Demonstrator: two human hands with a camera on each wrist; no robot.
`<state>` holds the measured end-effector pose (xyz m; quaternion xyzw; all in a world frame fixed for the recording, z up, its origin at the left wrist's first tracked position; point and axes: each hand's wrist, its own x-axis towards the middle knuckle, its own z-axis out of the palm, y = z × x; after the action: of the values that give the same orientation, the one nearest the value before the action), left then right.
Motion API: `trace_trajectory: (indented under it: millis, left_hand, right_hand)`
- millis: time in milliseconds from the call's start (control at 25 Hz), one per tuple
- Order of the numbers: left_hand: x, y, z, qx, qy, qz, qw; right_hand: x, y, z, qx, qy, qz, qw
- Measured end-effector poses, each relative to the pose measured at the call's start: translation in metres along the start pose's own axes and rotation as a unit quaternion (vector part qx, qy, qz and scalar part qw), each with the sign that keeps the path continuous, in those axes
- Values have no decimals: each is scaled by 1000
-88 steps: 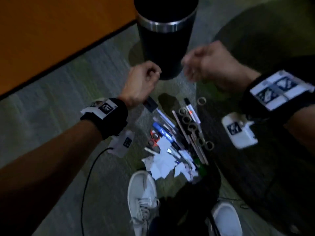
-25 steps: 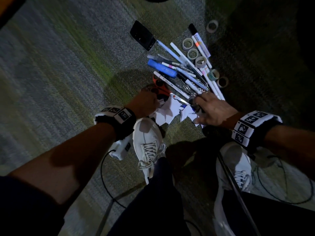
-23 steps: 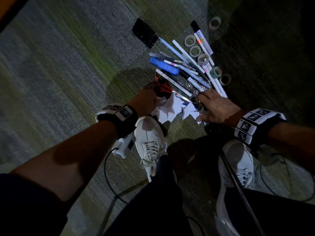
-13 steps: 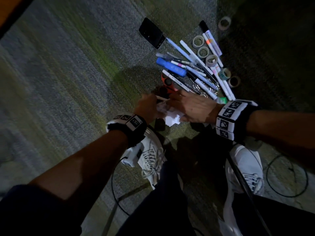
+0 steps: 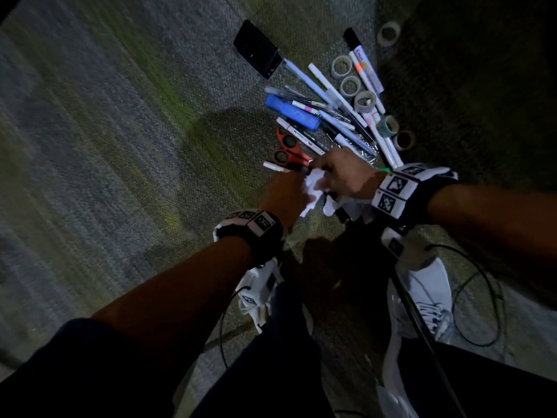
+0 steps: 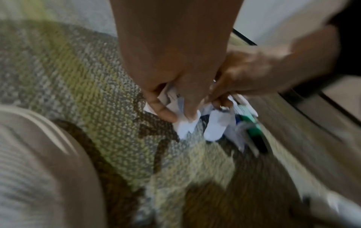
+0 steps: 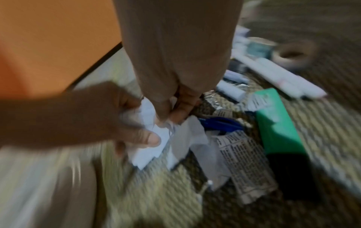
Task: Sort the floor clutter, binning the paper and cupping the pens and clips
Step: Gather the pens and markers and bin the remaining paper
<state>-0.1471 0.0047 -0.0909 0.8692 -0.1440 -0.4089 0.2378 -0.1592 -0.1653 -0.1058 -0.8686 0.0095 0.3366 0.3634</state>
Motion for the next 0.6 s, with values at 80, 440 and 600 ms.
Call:
trace_trajectory:
  millis: [80,440,600]
  left_hand:
    - [5,0,-5,-18,20,17,1000]
    - [18,-26,-29,119,-65,138,981]
    - [19,-11,-14,141,-154,197,958]
  right_hand:
    - [-5,8,-11,80,42,35,995]
    - [-47,42,-3,-119,10,-20,993]
    - [-50,48,-4,-59,57,10,997]
